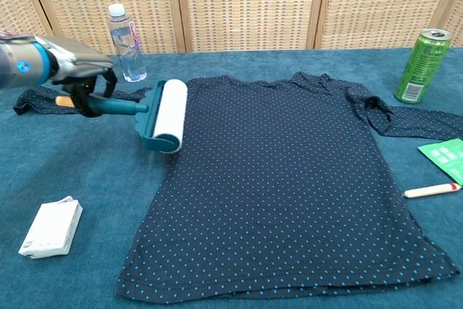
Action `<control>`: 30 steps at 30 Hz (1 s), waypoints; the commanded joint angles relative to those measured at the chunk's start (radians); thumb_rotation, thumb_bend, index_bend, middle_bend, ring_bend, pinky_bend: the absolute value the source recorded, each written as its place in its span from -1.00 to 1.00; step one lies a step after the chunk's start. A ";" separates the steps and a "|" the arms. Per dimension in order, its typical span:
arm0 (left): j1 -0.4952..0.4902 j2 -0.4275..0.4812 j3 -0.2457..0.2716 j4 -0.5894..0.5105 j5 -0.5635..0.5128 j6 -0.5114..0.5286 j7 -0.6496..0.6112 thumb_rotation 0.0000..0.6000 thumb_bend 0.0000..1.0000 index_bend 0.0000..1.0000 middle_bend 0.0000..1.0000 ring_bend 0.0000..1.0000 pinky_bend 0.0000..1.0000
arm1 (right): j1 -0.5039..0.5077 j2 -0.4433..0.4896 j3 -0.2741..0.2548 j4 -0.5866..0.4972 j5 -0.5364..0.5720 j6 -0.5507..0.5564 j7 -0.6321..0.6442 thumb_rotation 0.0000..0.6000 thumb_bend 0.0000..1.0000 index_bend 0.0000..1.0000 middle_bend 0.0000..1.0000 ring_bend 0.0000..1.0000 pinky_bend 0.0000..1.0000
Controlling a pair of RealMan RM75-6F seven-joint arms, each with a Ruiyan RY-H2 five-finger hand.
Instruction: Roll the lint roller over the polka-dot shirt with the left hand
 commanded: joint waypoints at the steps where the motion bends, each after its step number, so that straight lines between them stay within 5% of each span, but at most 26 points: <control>1: -0.033 -0.033 0.018 0.032 -0.027 -0.019 0.017 1.00 0.46 0.77 0.75 0.48 0.44 | 0.002 -0.002 0.003 0.005 0.008 -0.007 0.000 1.00 -0.97 -1.00 -1.00 -1.00 -1.00; 19: -0.164 -0.134 0.055 0.085 -0.164 0.005 0.123 1.00 0.47 0.78 0.75 0.48 0.44 | 0.012 -0.003 0.003 0.021 0.023 -0.040 0.022 1.00 -0.97 -1.00 -1.00 -1.00 -1.00; 30: -0.319 -0.298 -0.013 0.136 -0.329 0.109 0.281 1.00 0.50 0.78 0.77 0.50 0.44 | 0.019 0.004 -0.004 0.027 0.021 -0.065 0.061 1.00 -0.97 -1.00 -1.00 -1.00 -1.00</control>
